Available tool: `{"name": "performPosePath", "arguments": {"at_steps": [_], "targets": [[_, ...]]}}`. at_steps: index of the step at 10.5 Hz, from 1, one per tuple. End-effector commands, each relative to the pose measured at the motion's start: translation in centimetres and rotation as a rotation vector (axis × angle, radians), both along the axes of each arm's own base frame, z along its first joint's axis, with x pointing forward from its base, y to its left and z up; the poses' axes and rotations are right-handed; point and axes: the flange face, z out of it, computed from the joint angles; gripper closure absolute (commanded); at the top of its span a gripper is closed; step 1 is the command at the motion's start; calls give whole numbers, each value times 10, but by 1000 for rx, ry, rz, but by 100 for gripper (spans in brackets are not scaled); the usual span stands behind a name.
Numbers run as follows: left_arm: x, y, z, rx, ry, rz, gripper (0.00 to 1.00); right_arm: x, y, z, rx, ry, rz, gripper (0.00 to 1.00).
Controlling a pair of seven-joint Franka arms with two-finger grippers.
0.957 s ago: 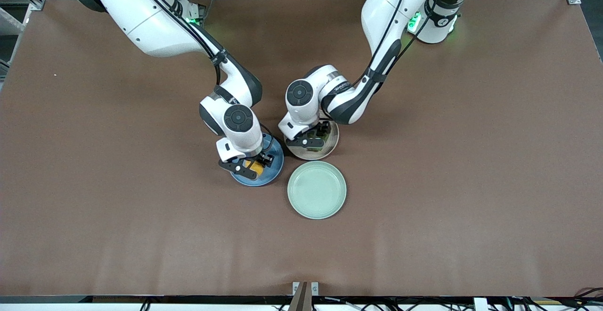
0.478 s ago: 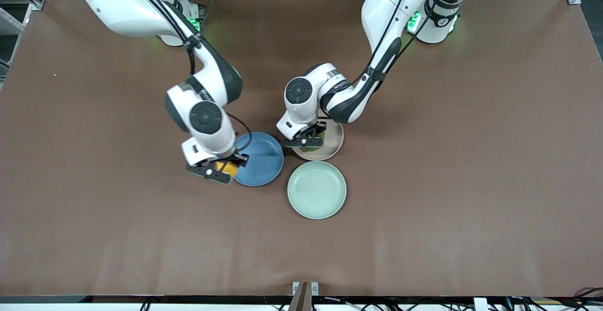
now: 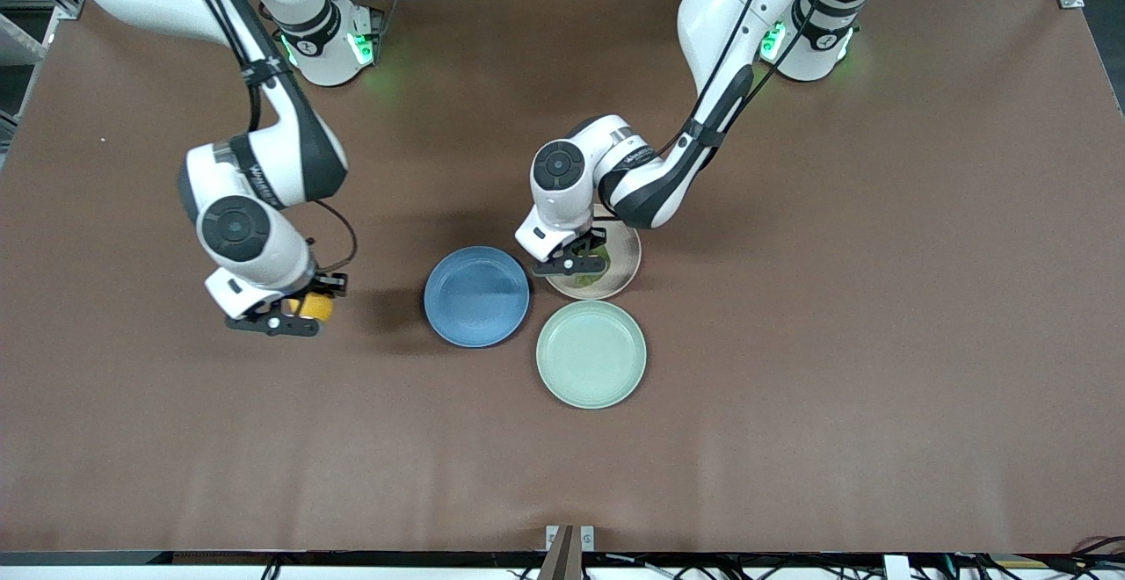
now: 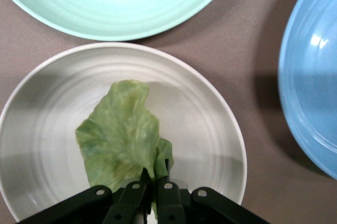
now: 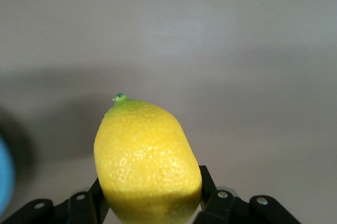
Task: Pick lemon and lettuce from blue and beige plates
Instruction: 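Lift the lemon off the blue plate while the left gripper lifts the lettuce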
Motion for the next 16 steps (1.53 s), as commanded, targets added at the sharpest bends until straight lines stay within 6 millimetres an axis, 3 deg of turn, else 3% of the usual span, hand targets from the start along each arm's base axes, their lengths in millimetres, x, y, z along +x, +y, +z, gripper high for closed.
{"name": "performPosePath", "arguments": {"at_steps": [1, 2, 3, 5, 9, 12, 13, 14, 15, 16], "targets": [[8, 7, 44, -7, -34, 34, 100, -21, -73, 2, 93, -20, 59, 100], [12, 12, 65, -1, -41, 41, 100, -27, -110, -12, 152, -26, 99, 100], [28, 30, 82, 10, -41, 72, 100, -33, -141, -25, 204, -47, 116, 100], [55, 65, 98, 33, -30, 118, 100, -41, -167, -39, 245, -48, 113, 100], [114, 157, 92, 77, 34, 3, 100, -45, -171, -100, 216, -75, 115, 100], [147, 228, 88, 90, 98, -103, 100, -43, -154, -109, 223, -69, 129, 100], [146, 240, 99, 101, 146, -135, 100, -43, -149, -109, 228, -70, 130, 97], [146, 253, 100, 113, 180, -162, 100, -43, -149, -109, 232, -71, 115, 34], [148, 263, 100, 112, 197, -186, 100, -42, -148, -107, 237, -75, 107, 0], [147, 266, 99, 123, 213, -191, 100, -38, -145, -95, 240, -85, 113, 0]]}}
